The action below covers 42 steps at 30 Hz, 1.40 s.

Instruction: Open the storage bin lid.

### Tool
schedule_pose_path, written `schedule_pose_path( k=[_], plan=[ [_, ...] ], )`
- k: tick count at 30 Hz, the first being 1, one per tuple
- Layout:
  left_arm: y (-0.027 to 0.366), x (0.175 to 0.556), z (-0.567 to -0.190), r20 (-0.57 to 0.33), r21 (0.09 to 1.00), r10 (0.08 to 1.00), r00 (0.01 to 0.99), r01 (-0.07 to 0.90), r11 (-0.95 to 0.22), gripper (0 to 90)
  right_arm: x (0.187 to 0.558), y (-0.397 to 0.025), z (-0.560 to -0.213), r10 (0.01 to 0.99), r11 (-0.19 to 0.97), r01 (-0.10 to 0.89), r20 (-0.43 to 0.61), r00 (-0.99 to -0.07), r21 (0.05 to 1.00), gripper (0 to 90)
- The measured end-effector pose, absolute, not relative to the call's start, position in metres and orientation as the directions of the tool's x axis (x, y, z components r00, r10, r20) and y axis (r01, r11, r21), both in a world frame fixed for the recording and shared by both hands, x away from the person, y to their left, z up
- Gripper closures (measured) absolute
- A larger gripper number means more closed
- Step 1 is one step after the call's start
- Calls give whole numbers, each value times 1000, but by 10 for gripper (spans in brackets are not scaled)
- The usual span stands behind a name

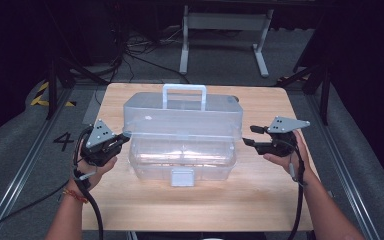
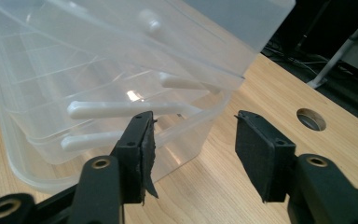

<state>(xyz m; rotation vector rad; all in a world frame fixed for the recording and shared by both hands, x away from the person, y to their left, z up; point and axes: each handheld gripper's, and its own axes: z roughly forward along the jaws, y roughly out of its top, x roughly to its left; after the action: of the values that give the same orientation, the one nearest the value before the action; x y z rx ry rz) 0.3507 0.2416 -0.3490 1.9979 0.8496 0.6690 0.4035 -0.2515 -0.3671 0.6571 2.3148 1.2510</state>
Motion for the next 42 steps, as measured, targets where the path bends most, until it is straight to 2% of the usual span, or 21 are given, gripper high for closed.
schedule_pose_path(
  k=[10,17,32,34,37,38,42],
  plan=[
    [241,352,-346,134,853,767,627,321,-411,892,401,-236,-370,593,435,143,-164,-788,889,442],
    [241,353,-345,144,850,764,630,317,-421,891,398,-227,-364,616,390,80,-196,-763,917,482],
    [244,349,-345,149,862,765,627,296,-411,868,393,-221,-356,656,350,27,-225,-720,936,553],
    [245,348,-348,146,860,765,627,302,-411,856,393,-220,-354,665,345,14,-234,-709,938,607],
    [246,347,-352,143,858,766,626,308,-412,846,393,-219,-353,674,339,9,-237,-700,941,616],
    [247,347,-355,139,855,770,623,317,-411,805,395,-218,-350,690,319,12,-223,-688,948,632],
    [248,345,-363,135,850,776,616,330,-410,753,398,-218,-347,707,284,19,-196,-679,959,649]
  ],
)
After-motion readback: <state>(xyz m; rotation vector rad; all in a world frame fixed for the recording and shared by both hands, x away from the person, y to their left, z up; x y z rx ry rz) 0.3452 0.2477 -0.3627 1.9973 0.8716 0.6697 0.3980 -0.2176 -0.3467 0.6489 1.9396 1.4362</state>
